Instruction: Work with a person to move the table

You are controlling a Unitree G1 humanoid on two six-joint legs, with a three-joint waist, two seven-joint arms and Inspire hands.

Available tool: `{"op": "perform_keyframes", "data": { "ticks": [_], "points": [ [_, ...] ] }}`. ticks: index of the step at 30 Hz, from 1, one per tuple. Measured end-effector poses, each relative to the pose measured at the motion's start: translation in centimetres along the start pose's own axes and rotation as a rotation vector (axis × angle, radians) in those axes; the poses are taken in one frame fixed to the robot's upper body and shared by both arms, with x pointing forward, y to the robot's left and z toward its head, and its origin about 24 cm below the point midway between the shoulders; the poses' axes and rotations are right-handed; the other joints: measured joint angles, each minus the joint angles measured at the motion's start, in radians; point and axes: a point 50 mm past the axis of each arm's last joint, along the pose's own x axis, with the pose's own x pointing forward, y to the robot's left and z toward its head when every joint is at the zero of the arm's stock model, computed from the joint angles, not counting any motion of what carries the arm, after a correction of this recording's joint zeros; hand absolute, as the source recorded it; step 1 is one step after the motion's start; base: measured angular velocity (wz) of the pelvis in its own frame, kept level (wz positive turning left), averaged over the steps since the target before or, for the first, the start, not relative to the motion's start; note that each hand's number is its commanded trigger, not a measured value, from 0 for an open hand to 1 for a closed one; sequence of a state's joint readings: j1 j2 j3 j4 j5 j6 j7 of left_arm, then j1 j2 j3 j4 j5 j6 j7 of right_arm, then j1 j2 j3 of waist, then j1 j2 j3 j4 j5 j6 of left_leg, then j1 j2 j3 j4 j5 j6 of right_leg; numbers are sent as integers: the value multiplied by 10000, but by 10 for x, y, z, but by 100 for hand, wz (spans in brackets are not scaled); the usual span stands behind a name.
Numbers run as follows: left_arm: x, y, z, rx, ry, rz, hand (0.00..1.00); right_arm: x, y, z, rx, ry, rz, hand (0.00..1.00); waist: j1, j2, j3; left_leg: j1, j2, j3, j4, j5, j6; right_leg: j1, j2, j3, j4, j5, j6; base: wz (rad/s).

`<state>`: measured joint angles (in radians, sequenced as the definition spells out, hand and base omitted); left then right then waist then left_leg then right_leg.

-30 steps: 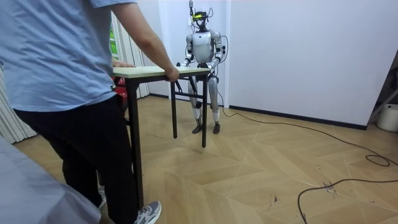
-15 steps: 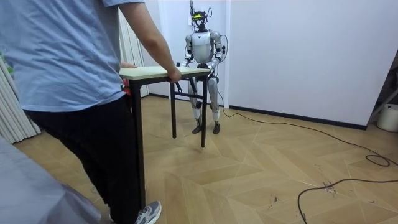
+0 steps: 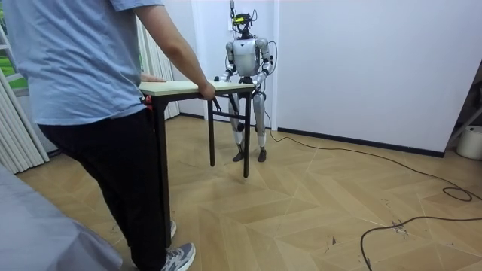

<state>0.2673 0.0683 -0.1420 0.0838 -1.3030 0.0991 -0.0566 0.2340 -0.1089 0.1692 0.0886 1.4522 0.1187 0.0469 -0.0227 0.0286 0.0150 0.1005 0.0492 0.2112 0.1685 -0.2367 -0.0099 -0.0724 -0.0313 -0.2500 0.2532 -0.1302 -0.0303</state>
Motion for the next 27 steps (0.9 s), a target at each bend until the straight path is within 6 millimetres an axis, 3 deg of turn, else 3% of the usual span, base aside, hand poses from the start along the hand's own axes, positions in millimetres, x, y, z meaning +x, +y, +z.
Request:
{"op": "perform_keyframes", "data": {
  "ticks": [3, 7, 9, 10, 11, 13, 14, 15, 16, 17, 18, 20, 21, 24, 26, 27],
  "points": [
    [-2, -1, -1, 126, -63, -76, 100, -3, -2, -2, 112, -62, 100, 100, 27, -81, 20, -106, -58, 49, 35, -15, 68, -184, 16, 6, 85, 3, -12, 0],
    [-5, -1, -4, 110, -32, -112, 100, -6, -5, -3, 296, -160, 80, 100, 185, -125, 13, -371, 118, 71, 678, -246, 103, -341, 45, 21, 411, -79, -136, -5],
    [-5, -2, -6, 60, -17, -270, 100, -7, -6, -3, 454, -213, 100, 100, 364, -150, 10, -1056, 398, 64, 2159, -707, -31, -717, 137, 35, 902, -277, -308, -13],
    [-5, -3, -7, 61, -15, -312, 100, -7, -6, -4, 448, -296, 87, 100, 459, -143, 6, -1520, 629, 79, 3115, -842, -178, -852, 186, 55, 1022, -373, -365, -14],
    [-5, -3, -8, 31, -1, -332, 100, -7, -6, -4, 436, -323, 81, 100, 555, -143, 6, -1701, 710, 68, 3538, -847, -189, -879, 217, 59, 1066, -397, -379, -20],
    [-6, -2, -9, 27, 17, -292, 100, -7, -7, -3, 365, -409, 62, 100, 622, -61, -30, -2011, 935, 73, 4178, -855, -223, -909, 249, -185, 1067, -405, -458, -15],
    [-7, -1, -11, -118, 0, -269, 100, -7, -6, -2, 334, -426, 83, 100, 675, 64, -43, -2155, 1119, 135, 4970, -930, -329, -942, 132, -670, 1086, -397, -529, -44],
    [-13, 3, -15, -453, -55, -172, 100, -7, -6, -3, 260, -316, 59, 100, 813, 204, -111, -2048, 1383, 359, 6105, -911, -399, -937, 71, -1178, 1080, -331, -639, -56],
    [-17, 6, -17, -580, -95, -189, 100, -7, -5, -4, 210, -267, 111, 100, 741, 468, -171, -1662, 1478, 239, 6635, -830, -538, -918, 66, -1697, 1090, -229, -797, -37],
    [-17, 6, -17, -567, -82, -202, 100, -7, -5, -4, 210, -263, 135, 100, 593, 571, -191, -1484, 1461, 158, 6582, -838, -544, -900, 66, -1871, 1127, -217, -818, 45],
    [-17, 6, -16, -472, -40, -243, 100, -7, -4, -4, 189, -283, 166, 100, 239, 590, -110, -1151, 1394, 3, 5956, -1222, -617, -964, -85, -2310, 1253, -167, -753, 74],
    [-17, 6, -15, -507, -66, -236, 100, -7, -3, -4, -42, -291, 206, 100, -68, 426, -12, -897, 1106, 71, 4737, -1486, -559, -1158, -360, -2556, 1355, -68, -736, 65],
    [-15, 4, -16, -479, -32, -333, 100, -7, -2, -1, -123, -393, 288, 100, -152, 471, -9, -855, 989, 65, 4144, -1659, -512, -1289, -442, -2737, 1166, 170, -757, 52],
    [-3, -8, -16, -403, 119, -640, 100, -4, 3, 10, -245, -737, 460, 100, -292, 687, 101, -1218, 1015, 79, 4072, -2210, -201, -1760, -634, -3204, 1087, 502, -812, 39],
    [2, -11, -17, -396, 136, -681, 100, -3, 5, 12, -139, -893, 457, 100, -282, 757, 103, -1496, 908, 45, 3953, -2414, 56, -1920, -796, -3298, 1094, 743, -737, 23],
    [4, -13, -17, -365, 151, -704, 100, -2, 5, 12, -86, -956, 490, 100, -261, 733, 90, -1782, 685, 36, 3943, -2339, 338, -2098, -970, -3218, 1045, 981, -685, 14]
  ]
}}
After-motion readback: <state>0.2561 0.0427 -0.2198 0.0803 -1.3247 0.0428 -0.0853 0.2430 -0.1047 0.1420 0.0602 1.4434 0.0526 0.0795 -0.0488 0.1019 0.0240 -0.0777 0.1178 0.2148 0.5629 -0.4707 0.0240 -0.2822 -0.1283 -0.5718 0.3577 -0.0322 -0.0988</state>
